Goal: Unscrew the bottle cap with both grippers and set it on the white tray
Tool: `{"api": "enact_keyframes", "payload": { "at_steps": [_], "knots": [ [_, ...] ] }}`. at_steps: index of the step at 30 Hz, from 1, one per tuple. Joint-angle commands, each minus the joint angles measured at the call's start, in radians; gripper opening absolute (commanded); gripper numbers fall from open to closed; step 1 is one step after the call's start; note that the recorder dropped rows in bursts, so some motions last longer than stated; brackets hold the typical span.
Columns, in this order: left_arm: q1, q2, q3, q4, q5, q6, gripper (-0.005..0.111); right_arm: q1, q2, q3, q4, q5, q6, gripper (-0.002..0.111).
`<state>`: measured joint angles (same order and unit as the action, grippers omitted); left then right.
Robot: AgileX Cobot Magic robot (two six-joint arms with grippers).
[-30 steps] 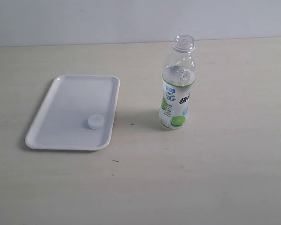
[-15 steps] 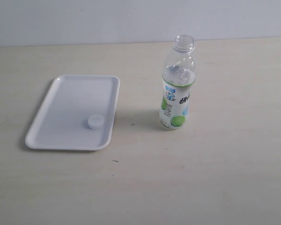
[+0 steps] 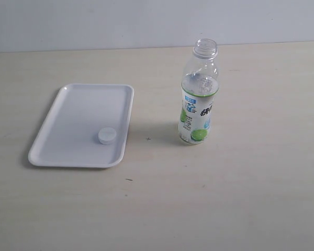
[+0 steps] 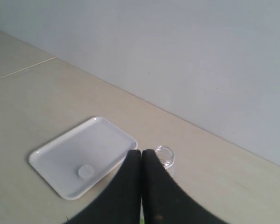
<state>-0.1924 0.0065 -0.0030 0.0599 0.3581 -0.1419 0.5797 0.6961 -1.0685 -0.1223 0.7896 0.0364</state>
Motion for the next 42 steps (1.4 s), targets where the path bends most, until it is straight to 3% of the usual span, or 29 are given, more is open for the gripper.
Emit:
{"api": "enact_keyframes", "payload": {
  "at_steps": [1, 9, 16, 19, 25, 30, 36, 42],
  "knots": [
    [-0.006, -0.007, 0.003, -0.007, -0.004, 0.005, 0.0, -0.005, -0.003, 0.004, -0.002, -0.01, 0.001, 0.0],
    [-0.006, -0.007, 0.003, -0.007, -0.004, 0.005, 0.0, -0.005, 0.011, 0.017, -0.039, 0.092, -0.036, 0.0],
    [-0.006, -0.007, 0.003, -0.007, -0.004, 0.005, 0.0, -0.015, 0.02, 0.275, -0.075, -0.151, -0.029, 0.0],
    [-0.006, -0.007, 0.003, -0.007, -0.004, 0.005, 0.0, -0.104, -0.038, 0.44, -0.024, -0.318, -0.029, 0.0],
    [-0.006, -0.007, 0.003, -0.007, -0.004, 0.005, 0.0, -0.375, -0.25, 0.75, 0.047, -0.576, -0.023, 0.0],
    [-0.006, -0.007, 0.003, -0.007, -0.004, 0.005, 0.0, -0.536, -0.408, 0.903, 0.064, -0.648, -0.024, 0.0],
    [-0.006, -0.007, 0.003, -0.007, -0.004, 0.005, 0.0, -0.635, -0.518, 1.027, 0.064, -0.648, -0.036, 0.0],
    [-0.006, -0.007, 0.003, -0.007, -0.004, 0.005, 0.0, -0.663, -0.624, 1.069, 0.06, -0.637, -0.043, 0.0]
  ]
}}
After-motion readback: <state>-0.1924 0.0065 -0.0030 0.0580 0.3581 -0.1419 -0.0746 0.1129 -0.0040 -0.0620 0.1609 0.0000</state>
